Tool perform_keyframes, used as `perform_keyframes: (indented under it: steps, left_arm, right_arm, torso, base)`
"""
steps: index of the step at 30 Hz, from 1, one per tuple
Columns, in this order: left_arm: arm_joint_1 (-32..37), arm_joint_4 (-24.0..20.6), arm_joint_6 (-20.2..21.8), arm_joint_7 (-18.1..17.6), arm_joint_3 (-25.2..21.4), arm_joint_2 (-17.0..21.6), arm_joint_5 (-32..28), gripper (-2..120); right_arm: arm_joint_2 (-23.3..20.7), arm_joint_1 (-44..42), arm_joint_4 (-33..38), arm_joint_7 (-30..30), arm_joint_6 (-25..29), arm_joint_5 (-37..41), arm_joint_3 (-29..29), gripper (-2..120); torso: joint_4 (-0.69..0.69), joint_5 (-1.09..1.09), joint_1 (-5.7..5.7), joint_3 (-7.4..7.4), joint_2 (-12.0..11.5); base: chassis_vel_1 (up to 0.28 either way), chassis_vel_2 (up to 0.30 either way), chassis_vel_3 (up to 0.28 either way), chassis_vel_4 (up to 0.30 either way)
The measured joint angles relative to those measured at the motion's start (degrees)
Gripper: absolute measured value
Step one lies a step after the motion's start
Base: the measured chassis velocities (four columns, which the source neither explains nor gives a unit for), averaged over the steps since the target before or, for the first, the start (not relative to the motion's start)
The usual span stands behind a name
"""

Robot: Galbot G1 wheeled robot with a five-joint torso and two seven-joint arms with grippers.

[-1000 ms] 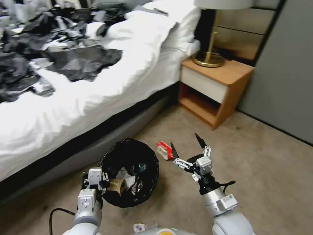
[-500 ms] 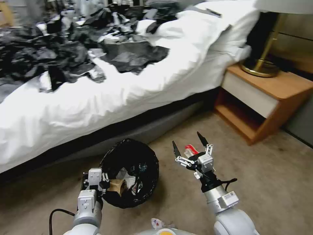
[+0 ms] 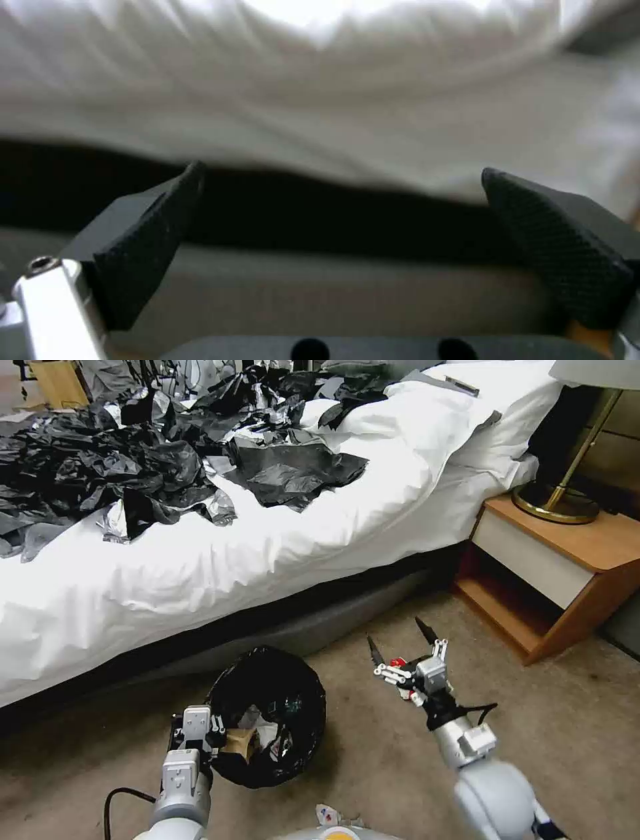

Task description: Pick up the trash bin, then pick up the garbage from the floor and place it into the trash bin.

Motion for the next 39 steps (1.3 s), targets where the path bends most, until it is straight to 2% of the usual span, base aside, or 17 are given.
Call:
perform_keyframes:
  steps: [1,5,6,11,14,19,21,22,23,33,39]
  left_arm:
    - [0.0,0.0,0.0,0.0,0.0,0.0,0.0,1]
    - [0.7,-0.1,-0.3,0.0,-0.2,-0.1,0.2,1]
    - [0.7,-0.1,-0.3,0.0,-0.2,-0.1,0.2,1]
    - [1.3,-0.2,-0.7,-0.1,-0.5,-0.2,0.5,1]
    - [1.3,-0.3,-0.7,-0.5,-0.4,-0.4,0.8,1]
    - [1.3,-0.3,-0.7,-0.6,0.0,-0.5,1.2,1]
    - [1.5,-0.5,-0.7,-0.6,0.0,-0.5,1.3,1]
    - [1.5,-0.5,-0.7,-0.6,0.0,-0.5,1.3,1]
    - [1.7,-0.5,-0.9,-0.6,0.0,-0.5,1.3,1]
    - [2.1,-0.7,-1.4,-0.7,-0.4,-0.5,1.3,1]
    - [2.0,-0.7,-1.4,-0.7,-0.2,-0.5,1.5,1]
  right_arm:
    - [0.0,0.0,0.0,0.0,0.0,0.0,0.0,100]
    - [1.4,7.0,-11.3,1.2,-2.4,2.4,-0.7,100]
    - [1.4,7.0,-11.3,1.2,-2.4,2.4,-0.7,100]
    - [1.6,14.3,-20.4,1.1,-6.8,11.2,-1.0,100]
    - [1.4,17.1,-24.0,0.8,-8.0,13.0,-1.8,100]
    - [1.2,21.5,-31.1,-0.1,-8.3,13.3,-4.6,100]
    - [1.8,24.0,-36.0,-0.6,-8.1,13.2,-5.8,100]
    - [1.8,24.0,-36.0,-0.6,-8.1,13.2,-5.8,100]
    - [2.3,25.5,-39.5,-1.2,-7.9,13.2,-6.4,100]
    - [3.5,29.3,-49.9,-5.8,-7.7,12.8,-7.9,100]
    - [3.4,28.8,-51.9,-10.2,-6.4,10.4,-7.6,100]
  torso:
    - [0.00,0.00,0.00,0.00,0.0]
    - [0.01,0.02,0.00,0.00,0.0]
    - [0.01,0.02,0.00,0.00,0.0]
    - [0.01,0.00,0.00,0.00,0.0]
    - [0.00,0.00,0.01,0.00,0.0]
    - [0.00,0.00,0.01,0.00,0.0]
    - [0.00,0.00,0.01,0.00,0.0]
    - [0.00,0.00,0.01,0.00,0.0]
    - [0.00,0.01,0.01,0.00,0.0]
    - [0.00,0.00,0.00,0.00,0.0]
    - [0.00,0.00,0.01,0.00,0.0]
  base:
    - [0.000,0.000,0.000,0.000]
    - [0.000,0.000,0.000,0.000]
    - [0.000,0.000,0.000,0.000]
    - [0.000,0.000,0.000,0.000]
    - [0.000,0.000,0.000,0.000]
    - [0.000,0.000,0.000,0.000]
    - [0.000,0.000,0.000,0.000]
    - [0.000,0.000,0.000,0.000]
    - [0.000,0.000,0.000,0.000]
    - [0.000,0.000,0.000,0.000]
    - [0.000,0.000,0.000,0.000]
